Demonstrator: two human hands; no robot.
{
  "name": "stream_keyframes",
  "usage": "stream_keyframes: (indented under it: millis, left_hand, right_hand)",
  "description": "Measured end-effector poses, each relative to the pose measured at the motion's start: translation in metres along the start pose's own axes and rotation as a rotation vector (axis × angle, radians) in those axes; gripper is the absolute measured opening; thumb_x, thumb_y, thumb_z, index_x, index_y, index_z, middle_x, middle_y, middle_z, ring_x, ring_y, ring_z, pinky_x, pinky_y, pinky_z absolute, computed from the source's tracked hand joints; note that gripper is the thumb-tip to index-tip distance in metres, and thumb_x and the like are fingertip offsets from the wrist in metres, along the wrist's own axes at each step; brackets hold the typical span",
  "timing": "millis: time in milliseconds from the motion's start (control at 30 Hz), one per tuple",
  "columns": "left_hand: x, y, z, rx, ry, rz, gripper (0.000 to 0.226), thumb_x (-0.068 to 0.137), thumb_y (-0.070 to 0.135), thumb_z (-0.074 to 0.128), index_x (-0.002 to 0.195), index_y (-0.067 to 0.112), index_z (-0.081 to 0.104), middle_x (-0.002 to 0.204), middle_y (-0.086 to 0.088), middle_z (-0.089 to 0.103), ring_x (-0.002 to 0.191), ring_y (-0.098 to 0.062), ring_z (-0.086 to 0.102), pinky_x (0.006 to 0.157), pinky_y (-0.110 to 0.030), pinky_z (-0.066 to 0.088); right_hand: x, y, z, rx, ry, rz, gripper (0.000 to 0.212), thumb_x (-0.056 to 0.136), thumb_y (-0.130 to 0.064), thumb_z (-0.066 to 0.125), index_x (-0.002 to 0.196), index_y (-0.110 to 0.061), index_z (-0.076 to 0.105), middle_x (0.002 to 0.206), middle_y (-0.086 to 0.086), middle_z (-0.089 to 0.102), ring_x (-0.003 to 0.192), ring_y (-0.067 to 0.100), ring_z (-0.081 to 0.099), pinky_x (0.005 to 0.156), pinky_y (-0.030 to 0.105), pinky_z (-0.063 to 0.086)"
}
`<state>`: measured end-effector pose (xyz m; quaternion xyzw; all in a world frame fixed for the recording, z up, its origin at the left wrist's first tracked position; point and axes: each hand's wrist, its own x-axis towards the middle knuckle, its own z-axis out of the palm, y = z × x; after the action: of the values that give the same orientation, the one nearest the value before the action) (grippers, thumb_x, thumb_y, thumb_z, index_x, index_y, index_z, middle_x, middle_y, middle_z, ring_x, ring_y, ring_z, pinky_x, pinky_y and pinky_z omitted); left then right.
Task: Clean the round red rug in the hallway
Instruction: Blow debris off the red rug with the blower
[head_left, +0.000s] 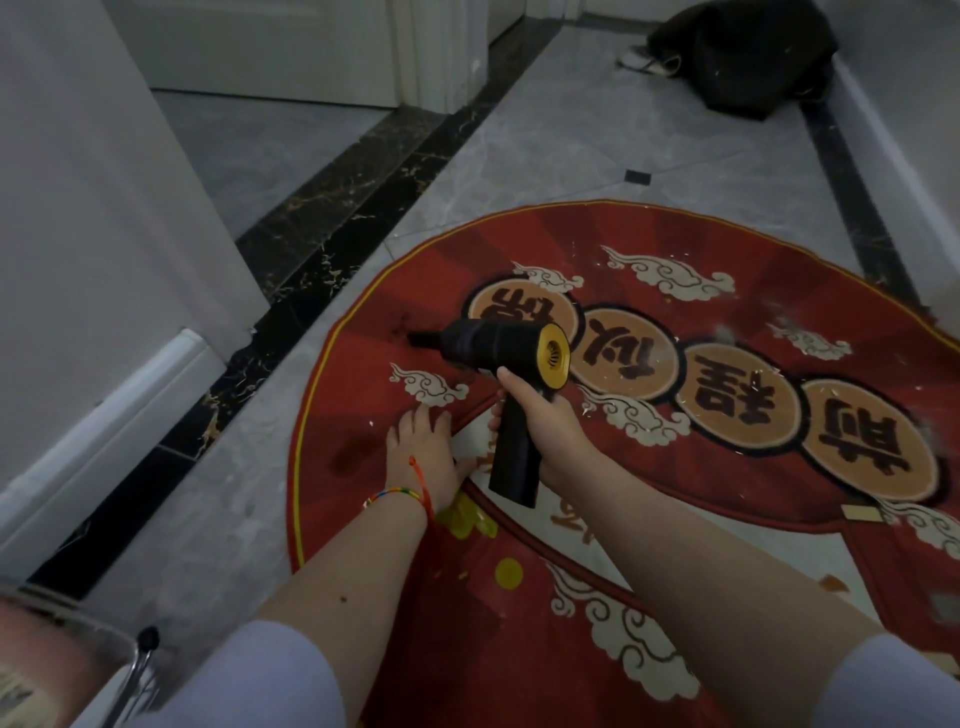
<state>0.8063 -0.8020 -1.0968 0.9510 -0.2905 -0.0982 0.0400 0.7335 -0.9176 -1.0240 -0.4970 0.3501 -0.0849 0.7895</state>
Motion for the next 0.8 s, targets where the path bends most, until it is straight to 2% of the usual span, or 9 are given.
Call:
stream_keyframes:
  millis: [133, 300, 467, 600, 700, 800]
  left_hand:
    - [-0.001, -0.003, -0.002, -0.038, 0.031, 0.011, 0.067, 0.09, 0.05, 0.05, 0.145, 0.018, 0.027, 0.148, -0.008, 0.027, 0.137, -0.025, 0.023, 0.114, -0.04, 0.021]
    - [-0.005, -0.005, -0.004, -0.052, 0.07, 0.009, 0.065, 0.09, 0.047, 0.052, 0.143, 0.016, 0.031, 0.144, -0.007, 0.031, 0.135, -0.025, 0.027, 0.112, -0.039, 0.024]
    - [-0.017, -0.005, -0.001, -0.045, 0.087, -0.018, 0.058, 0.092, 0.046, 0.049, 0.139, 0.015, 0.035, 0.14, -0.006, 0.036, 0.132, -0.024, 0.031, 0.109, -0.038, 0.027]
    - [-0.033, -0.011, 0.002, -0.089, 0.166, -0.109, 0.041, 0.092, 0.04, 0.049, 0.125, 0.015, 0.046, 0.126, -0.005, 0.047, 0.119, -0.023, 0.042, 0.095, -0.036, 0.034]
    - [-0.048, -0.017, 0.004, -0.123, 0.215, -0.206, 0.036, 0.091, 0.034, 0.052, 0.12, 0.012, 0.052, 0.12, -0.008, 0.051, 0.114, -0.027, 0.046, 0.091, -0.039, 0.036]
    - [-0.058, -0.021, 0.007, -0.139, 0.226, -0.253, 0.036, 0.09, 0.032, 0.054, 0.12, 0.011, 0.053, 0.119, -0.009, 0.052, 0.113, -0.027, 0.047, 0.09, -0.04, 0.037]
  right_hand:
    - [0.001, -0.002, 0.002, -0.004, -0.011, 0.005, 0.025, 0.086, -0.028, 0.068, 0.093, -0.004, 0.061, 0.066, 0.007, 0.058, 0.054, 0.015, 0.058, 0.051, 0.024, 0.052]
    - [-0.005, -0.006, -0.01, -0.059, -0.015, -0.034, 0.026, 0.085, -0.03, 0.068, 0.088, -0.005, 0.062, 0.067, 0.006, 0.059, 0.057, 0.016, 0.06, 0.055, 0.027, 0.052]
    - [-0.017, -0.01, -0.024, -0.082, -0.029, -0.024, 0.028, 0.085, -0.031, 0.068, 0.095, -0.005, 0.062, 0.07, 0.006, 0.06, 0.058, 0.015, 0.061, 0.055, 0.027, 0.052]
    - [-0.033, -0.008, -0.034, -0.107, -0.1, 0.038, 0.024, 0.085, -0.029, 0.068, 0.091, -0.006, 0.063, 0.067, 0.005, 0.06, 0.056, 0.016, 0.059, 0.058, 0.029, 0.05]
    - [-0.043, -0.004, -0.04, -0.156, -0.196, 0.073, 0.023, 0.087, -0.028, 0.065, 0.086, -0.005, 0.062, 0.065, 0.006, 0.057, 0.055, 0.017, 0.057, 0.057, 0.029, 0.048]
    - [-0.05, 0.003, -0.043, -0.179, -0.255, 0.102, 0.024, 0.086, -0.029, 0.066, 0.09, -0.005, 0.065, 0.066, 0.008, 0.057, 0.057, 0.019, 0.057, 0.058, 0.03, 0.047]
